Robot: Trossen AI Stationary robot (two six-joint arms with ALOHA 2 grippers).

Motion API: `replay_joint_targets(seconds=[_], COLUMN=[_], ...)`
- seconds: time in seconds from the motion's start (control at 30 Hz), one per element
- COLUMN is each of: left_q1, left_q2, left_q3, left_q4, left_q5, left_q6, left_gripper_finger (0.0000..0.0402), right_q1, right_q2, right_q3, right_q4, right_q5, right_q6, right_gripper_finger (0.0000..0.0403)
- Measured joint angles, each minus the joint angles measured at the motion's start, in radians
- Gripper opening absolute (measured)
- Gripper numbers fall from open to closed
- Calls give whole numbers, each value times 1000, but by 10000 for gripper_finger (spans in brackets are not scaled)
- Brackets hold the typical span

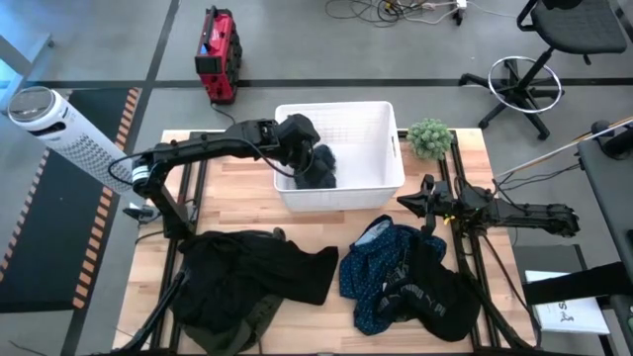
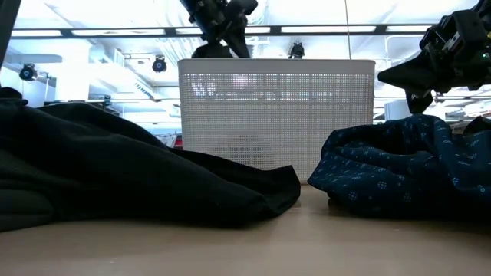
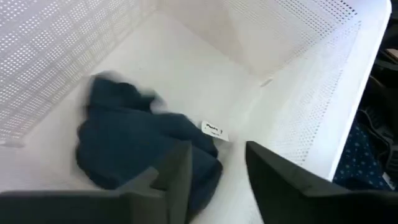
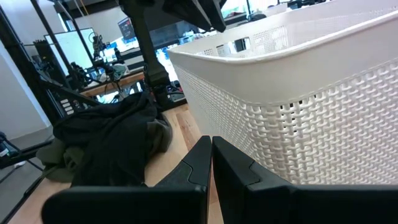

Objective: Sort clothes
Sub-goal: Put the black pants into the white bin

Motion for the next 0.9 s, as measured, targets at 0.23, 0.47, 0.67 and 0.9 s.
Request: replay_joint_targets(seconds=[0.23, 0.47, 0.67, 0.9], left_q1=[-2, -28, -75, -174], left_q2=[-44, -156, -260, -325], left_q3=[0, 0, 0, 0], left_q4=[0, 0, -11, -182], left_q5=[51, 55, 58, 89], left_q6=[-10, -17, -28, -86], left_gripper_finger=[224, 245, 238, 241], right_q1=[0, 0, 0, 0], right_q2=[0, 0, 0, 0], right_q3=[0, 0, 0, 0], right_q4=[0, 0, 0, 0], right_q5=[0, 0, 0, 0], right_q6=[0, 0, 0, 0], right_gripper_finger=[0, 0, 0, 0])
